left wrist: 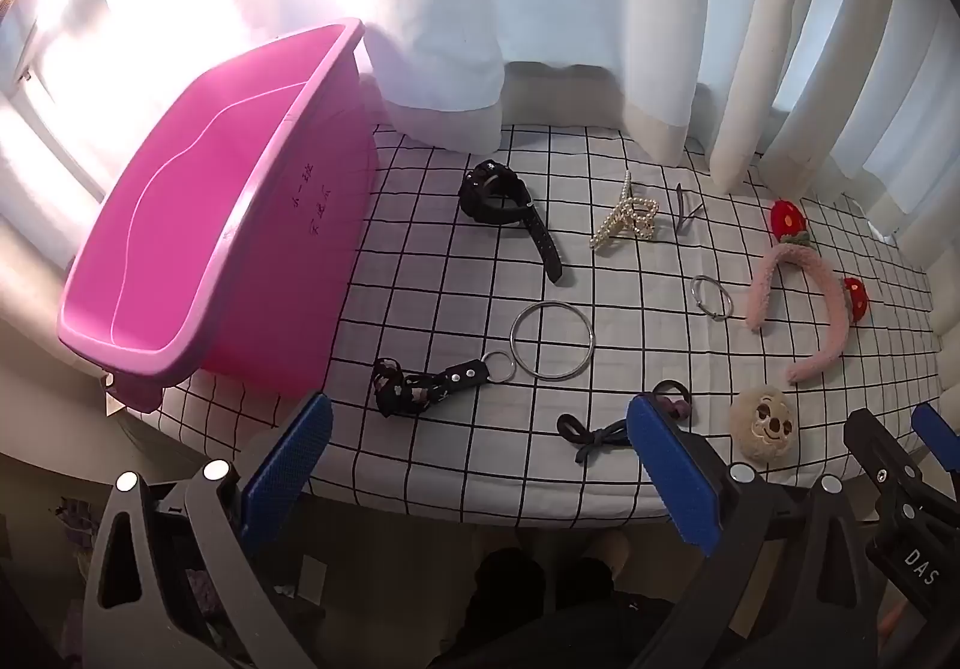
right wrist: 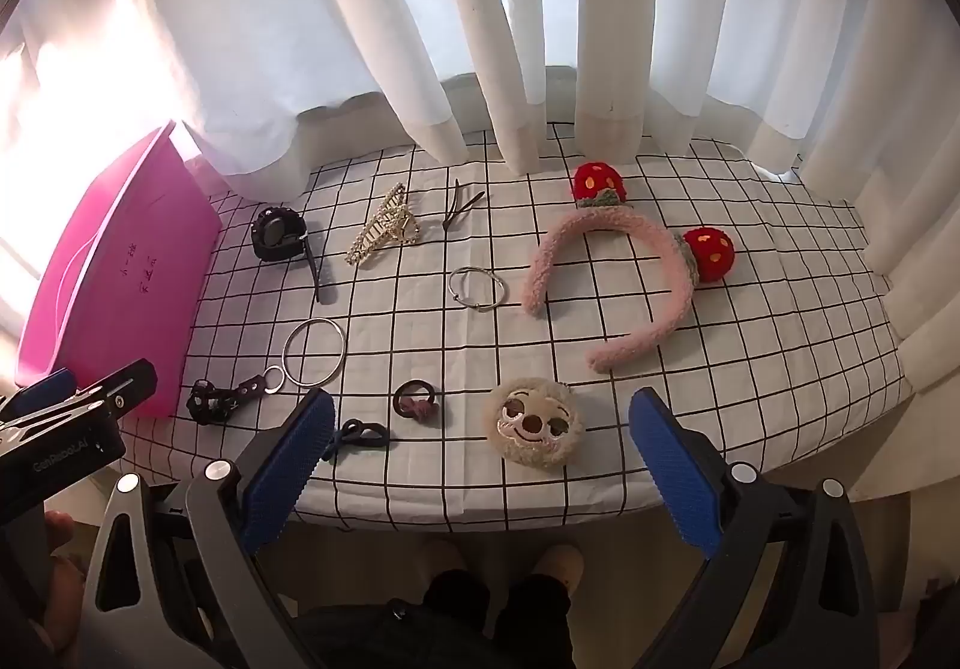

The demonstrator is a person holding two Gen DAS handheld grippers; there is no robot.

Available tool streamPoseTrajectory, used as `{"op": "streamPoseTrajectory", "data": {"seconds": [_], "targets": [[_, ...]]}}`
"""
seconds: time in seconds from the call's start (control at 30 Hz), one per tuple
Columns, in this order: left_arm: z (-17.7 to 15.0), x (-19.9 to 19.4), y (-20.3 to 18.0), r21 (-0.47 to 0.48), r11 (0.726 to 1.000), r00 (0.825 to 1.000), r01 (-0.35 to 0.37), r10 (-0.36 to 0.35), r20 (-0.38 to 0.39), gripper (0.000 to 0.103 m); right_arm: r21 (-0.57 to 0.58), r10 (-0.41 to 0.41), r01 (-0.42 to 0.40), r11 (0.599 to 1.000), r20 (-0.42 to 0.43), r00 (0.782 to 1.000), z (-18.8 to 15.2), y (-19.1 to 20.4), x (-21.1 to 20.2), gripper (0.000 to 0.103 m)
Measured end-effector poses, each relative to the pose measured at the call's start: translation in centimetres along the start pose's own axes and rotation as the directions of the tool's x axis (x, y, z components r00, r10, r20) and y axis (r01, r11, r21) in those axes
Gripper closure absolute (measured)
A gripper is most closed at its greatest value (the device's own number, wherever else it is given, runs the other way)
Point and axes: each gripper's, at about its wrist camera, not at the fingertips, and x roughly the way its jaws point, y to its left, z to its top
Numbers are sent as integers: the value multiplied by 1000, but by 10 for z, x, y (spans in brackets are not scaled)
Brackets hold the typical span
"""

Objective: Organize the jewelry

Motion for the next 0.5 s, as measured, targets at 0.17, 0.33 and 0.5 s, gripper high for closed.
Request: {"op": "streamPoseTrajectory", "data": {"seconds": [0.17, 0.33, 0.5], "targets": [[0, 0, 0, 1, 1000, 1000, 3, -3, -1, 6, 0, -2, 2, 1000, 1, 1000, 0, 0, 0, 9], [0, 0, 0, 2, 1000, 1000, 0, 0, 2, 6, 1, 1, -1, 1000, 0, 1000, -1, 0, 0, 9], [0, 0, 0, 3, 1000, 1000, 2, -2, 3, 6, 1, 0, 0, 1000, 2, 1000, -4, 3, 0, 9]]}}
